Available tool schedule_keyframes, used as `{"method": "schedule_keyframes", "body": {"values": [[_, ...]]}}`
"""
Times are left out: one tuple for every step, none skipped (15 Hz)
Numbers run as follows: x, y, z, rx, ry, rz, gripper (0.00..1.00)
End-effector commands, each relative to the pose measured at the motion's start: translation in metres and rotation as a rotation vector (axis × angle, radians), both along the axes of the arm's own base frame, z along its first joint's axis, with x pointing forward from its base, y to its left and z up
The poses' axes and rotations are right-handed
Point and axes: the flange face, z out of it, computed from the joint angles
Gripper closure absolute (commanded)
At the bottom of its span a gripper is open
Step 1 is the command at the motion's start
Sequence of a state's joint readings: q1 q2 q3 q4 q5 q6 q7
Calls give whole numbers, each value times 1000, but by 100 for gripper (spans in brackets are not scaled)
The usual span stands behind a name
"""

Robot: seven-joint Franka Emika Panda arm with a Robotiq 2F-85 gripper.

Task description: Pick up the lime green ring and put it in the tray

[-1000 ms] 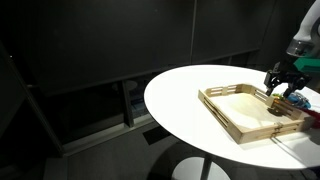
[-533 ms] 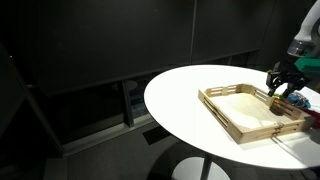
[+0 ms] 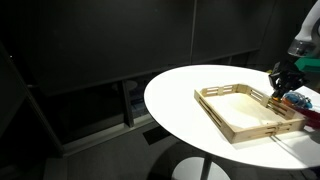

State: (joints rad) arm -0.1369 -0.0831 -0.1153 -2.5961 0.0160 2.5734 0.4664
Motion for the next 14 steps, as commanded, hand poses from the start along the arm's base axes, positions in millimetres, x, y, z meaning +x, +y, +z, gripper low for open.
{"method": "schedule_keyframes", "body": {"values": [[-1,-4,8,11,-26,-2,94],[0,-3,10,14,-27,-7,94],[0,-2,14,22,-32,-8,94],[1,-2,17,28,-35,-16,94],[2,-2,21,30,-43,-23,94],[4,-1,26,31,-54,-31,94],[5,-1,30,34,-64,-35,94],[7,-1,35,40,-73,-38,94],[9,0,40,45,-85,-44,94],[11,1,44,50,-95,-48,94],[14,3,48,56,-105,-51,94],[17,5,52,59,-114,-54,94],[21,8,56,63,-123,-54,94],[24,11,59,67,-131,-52,94]]}}
